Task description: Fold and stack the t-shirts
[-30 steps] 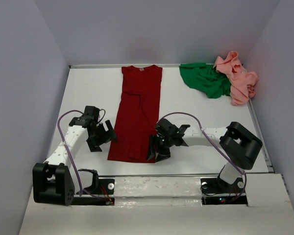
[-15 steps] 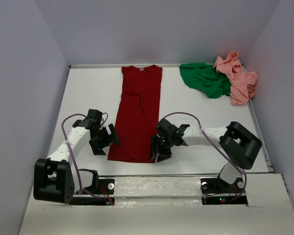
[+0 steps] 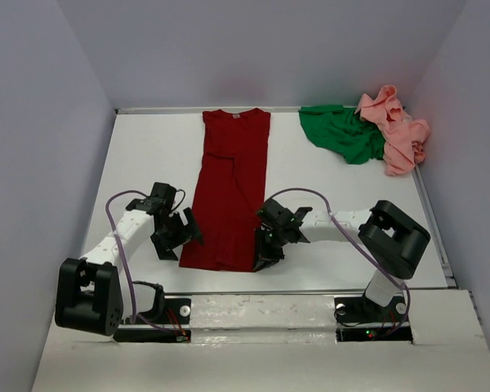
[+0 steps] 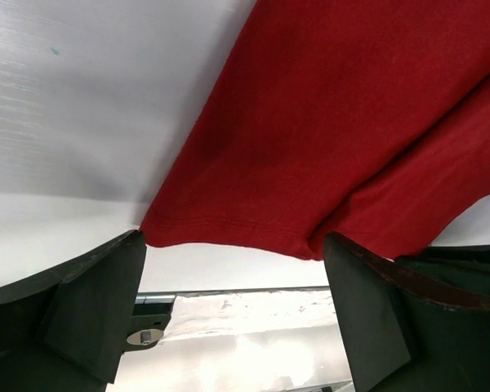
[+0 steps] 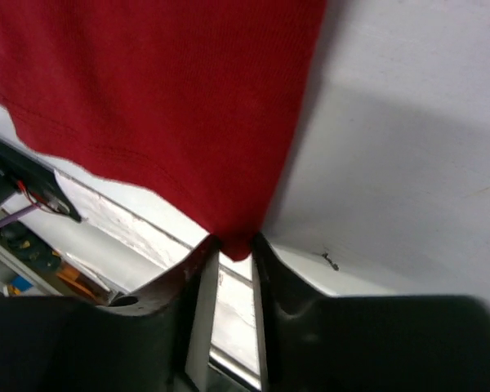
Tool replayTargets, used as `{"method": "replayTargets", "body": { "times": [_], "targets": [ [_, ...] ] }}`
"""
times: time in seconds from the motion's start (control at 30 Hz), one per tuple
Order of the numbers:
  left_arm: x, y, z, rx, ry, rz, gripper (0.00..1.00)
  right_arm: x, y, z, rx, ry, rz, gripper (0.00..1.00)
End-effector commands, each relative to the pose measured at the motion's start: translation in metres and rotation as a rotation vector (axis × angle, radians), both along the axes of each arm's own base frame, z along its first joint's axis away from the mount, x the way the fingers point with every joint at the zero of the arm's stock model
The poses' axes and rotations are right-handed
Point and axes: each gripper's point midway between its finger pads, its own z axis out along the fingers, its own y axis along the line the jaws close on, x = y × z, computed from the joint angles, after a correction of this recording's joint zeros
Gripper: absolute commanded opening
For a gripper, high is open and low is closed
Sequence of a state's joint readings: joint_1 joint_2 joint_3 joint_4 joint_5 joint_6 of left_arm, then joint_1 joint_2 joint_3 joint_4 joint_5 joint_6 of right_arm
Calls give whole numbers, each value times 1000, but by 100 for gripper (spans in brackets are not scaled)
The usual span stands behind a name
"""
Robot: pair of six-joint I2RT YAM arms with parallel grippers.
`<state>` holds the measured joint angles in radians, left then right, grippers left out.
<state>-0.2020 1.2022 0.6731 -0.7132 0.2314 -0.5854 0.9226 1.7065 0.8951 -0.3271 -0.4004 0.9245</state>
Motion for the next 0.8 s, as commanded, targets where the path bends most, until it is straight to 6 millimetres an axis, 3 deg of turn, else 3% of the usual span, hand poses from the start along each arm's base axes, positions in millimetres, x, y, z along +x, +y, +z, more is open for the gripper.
{"method": "replayTargets", "body": {
  "times": [0.0, 0.03, 0.07, 0.33, 0.6, 0.63, 0.7, 0.73, 0.77],
  "targets": [
    [-3, 0, -3, 6, 19, -6, 99, 8, 10, 2, 25, -28, 13, 16],
    [-4, 0, -3, 3, 21, -17, 99, 8, 11, 1, 23, -26, 14, 3],
    [-4, -1, -1, -2, 11, -33, 99, 8, 12, 1, 26, -27, 21, 0],
    [-1, 4, 0, 33, 4, -4, 99, 11, 13, 8, 25, -51, 55, 0],
    [-5, 3, -5, 49, 49, -7, 99, 16, 1, 10, 15, -49, 29, 0],
    [-5, 3, -5, 49, 53, -6, 97, 15, 0, 9, 13, -47, 29, 0],
    [-5, 4, -6, 53, 59, -2, 81, 17, -2, 8, 11, -45, 22, 0],
    [-6, 3, -6, 52, 61, -1, 68, 18, -2, 9, 15, -48, 22, 0],
    [-5, 3, -6, 52, 59, -1, 64, 17, -2, 9, 13, -48, 23, 0]
  ]
}}
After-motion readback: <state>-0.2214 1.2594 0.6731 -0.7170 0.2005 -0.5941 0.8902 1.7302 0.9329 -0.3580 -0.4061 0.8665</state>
